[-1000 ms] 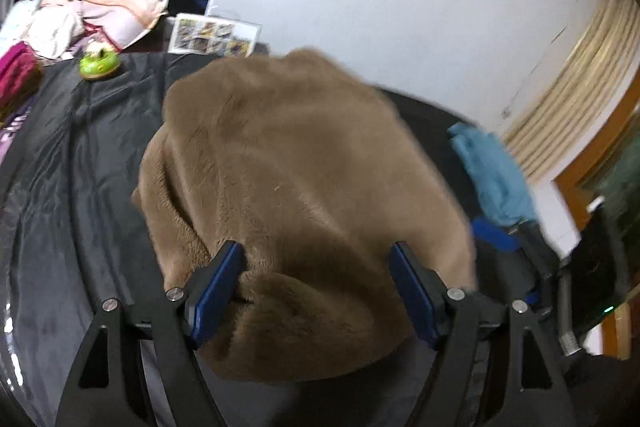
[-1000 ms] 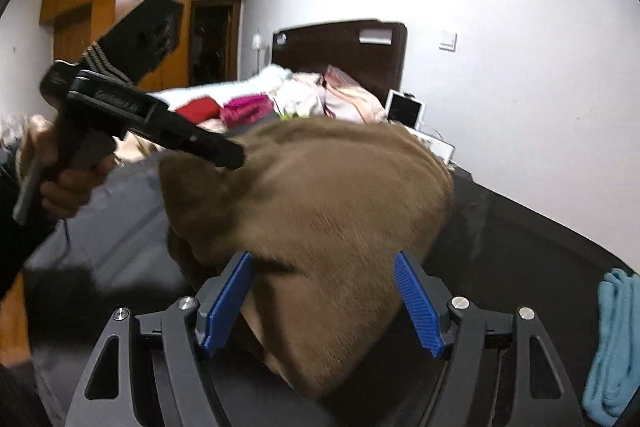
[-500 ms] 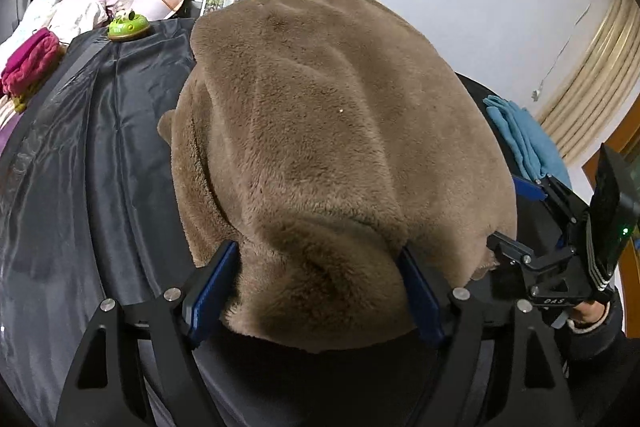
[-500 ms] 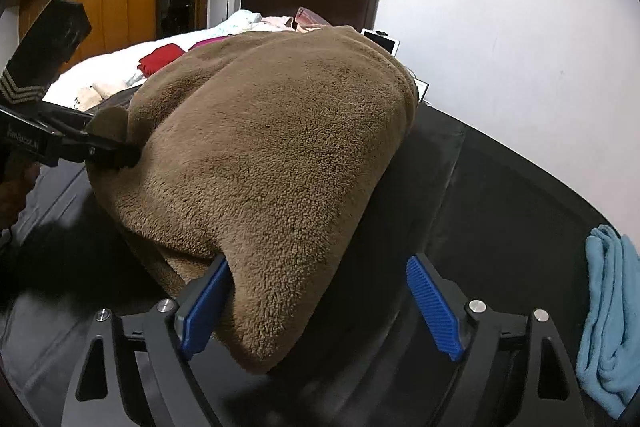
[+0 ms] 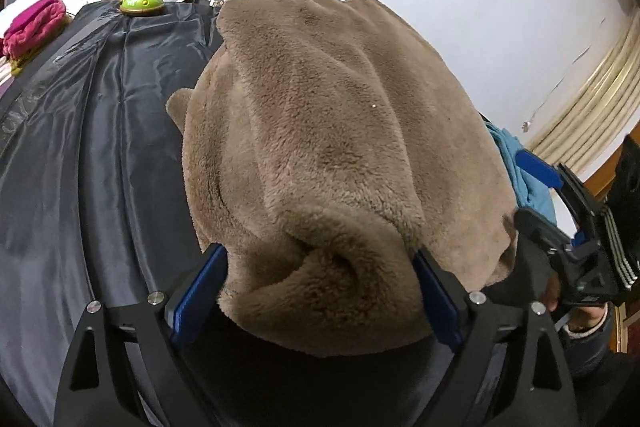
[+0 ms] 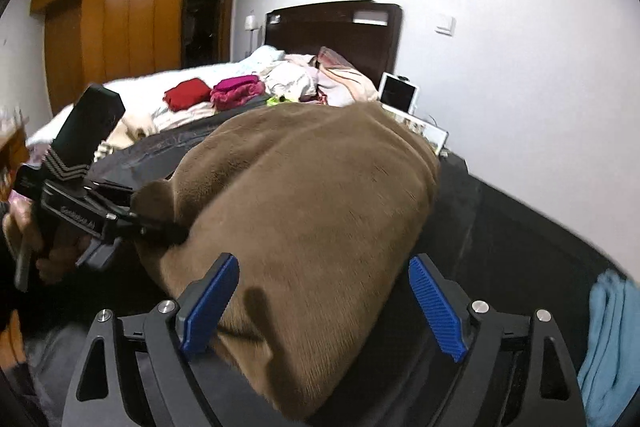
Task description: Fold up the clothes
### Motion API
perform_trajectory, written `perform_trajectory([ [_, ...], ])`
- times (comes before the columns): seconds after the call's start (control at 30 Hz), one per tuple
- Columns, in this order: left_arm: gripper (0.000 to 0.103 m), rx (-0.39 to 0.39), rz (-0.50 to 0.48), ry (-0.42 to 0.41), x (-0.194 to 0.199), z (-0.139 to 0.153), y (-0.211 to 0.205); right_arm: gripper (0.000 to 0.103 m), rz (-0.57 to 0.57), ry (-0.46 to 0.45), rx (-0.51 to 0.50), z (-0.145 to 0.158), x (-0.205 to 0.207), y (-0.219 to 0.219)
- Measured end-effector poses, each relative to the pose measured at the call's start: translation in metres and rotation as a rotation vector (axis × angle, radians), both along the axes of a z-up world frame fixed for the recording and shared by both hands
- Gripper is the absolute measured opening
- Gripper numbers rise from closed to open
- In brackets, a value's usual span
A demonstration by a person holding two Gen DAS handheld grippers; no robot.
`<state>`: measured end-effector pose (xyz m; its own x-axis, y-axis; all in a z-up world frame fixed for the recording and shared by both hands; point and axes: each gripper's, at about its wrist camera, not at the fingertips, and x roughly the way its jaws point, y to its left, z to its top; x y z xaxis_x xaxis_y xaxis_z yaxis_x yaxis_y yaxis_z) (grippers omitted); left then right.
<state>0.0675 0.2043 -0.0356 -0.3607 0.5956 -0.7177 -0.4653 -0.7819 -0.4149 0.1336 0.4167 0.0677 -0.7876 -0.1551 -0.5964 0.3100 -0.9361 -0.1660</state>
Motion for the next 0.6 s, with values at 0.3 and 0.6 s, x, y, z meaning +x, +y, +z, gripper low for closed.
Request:
perform_trajectory([
  [0.3,0.098,0.006,0.013,-0.009,0.001,-0.006,0.0,0.089,-0.027,-0.065,0.047,-0.024,-0.025,-0.023],
  [0.6,0.098,0.015,0.011,-0.012,0.005,-0.007,0.001,0.092,-0.038,-0.081,0.038,-0.035,-0.033,-0.025],
])
